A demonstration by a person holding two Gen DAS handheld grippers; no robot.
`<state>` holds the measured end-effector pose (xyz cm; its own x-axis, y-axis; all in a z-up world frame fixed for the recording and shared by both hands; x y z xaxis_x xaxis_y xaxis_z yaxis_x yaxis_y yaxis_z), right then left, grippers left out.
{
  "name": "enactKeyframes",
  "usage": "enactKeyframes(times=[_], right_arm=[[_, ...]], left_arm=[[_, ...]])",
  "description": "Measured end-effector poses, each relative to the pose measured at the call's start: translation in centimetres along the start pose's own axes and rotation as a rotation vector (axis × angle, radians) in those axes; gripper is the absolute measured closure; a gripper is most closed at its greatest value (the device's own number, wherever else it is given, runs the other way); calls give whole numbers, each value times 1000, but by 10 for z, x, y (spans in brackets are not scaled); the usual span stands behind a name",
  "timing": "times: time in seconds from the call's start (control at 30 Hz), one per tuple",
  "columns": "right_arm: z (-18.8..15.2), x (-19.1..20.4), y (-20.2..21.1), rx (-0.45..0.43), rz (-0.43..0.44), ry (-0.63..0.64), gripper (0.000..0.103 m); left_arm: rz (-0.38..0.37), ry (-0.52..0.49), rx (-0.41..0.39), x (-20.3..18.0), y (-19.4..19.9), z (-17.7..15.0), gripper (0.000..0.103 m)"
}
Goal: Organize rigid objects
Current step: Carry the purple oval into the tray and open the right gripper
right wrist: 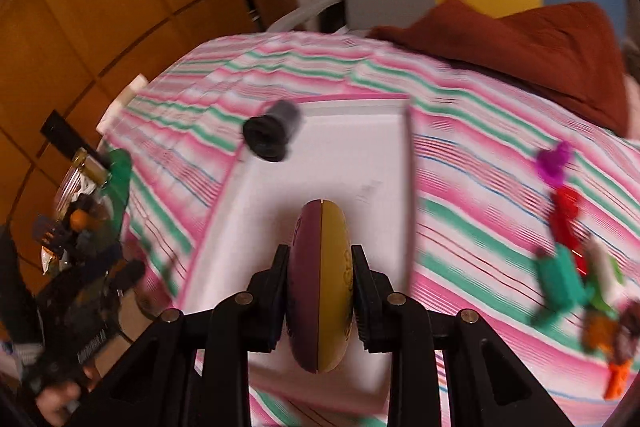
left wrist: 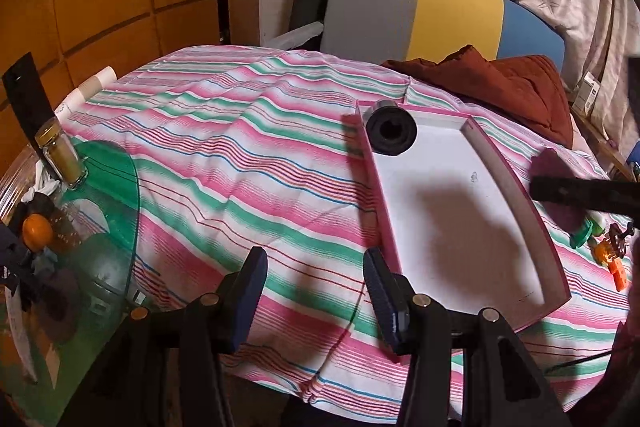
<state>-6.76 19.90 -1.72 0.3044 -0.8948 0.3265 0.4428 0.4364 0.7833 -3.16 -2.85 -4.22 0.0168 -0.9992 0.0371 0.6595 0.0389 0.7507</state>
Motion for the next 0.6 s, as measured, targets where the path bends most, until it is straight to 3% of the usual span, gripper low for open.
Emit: enactKeyframes(times=[0.17, 0.4, 0.53, 0.6], right_arm=[[28, 18, -62, 80, 37, -12, 74], [53, 30, -121, 149, 13, -46, 74], [61, 29, -132, 136, 27, -89, 72], [61, 30, -128, 119, 48, -94, 65]], left_arm=[[2, 12, 14, 6, -4, -2, 53], [-1, 38, 27, 14, -10, -3, 53], [4, 45, 32, 17, -13, -3, 53], [2, 49, 32, 18, -14, -3, 53]])
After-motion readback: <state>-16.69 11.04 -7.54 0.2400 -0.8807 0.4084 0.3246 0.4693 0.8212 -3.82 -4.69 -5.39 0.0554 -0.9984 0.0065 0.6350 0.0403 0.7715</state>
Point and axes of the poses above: each gripper's, at about its wrist camera, not at the fingertips, and y roughly against the way its jaws point, x to its left, z to its top, the point moved 1 cm from there along -y, roughly the way its jaws point, and after that the axes turned 7 degrees about z, right-handed, at the moved point
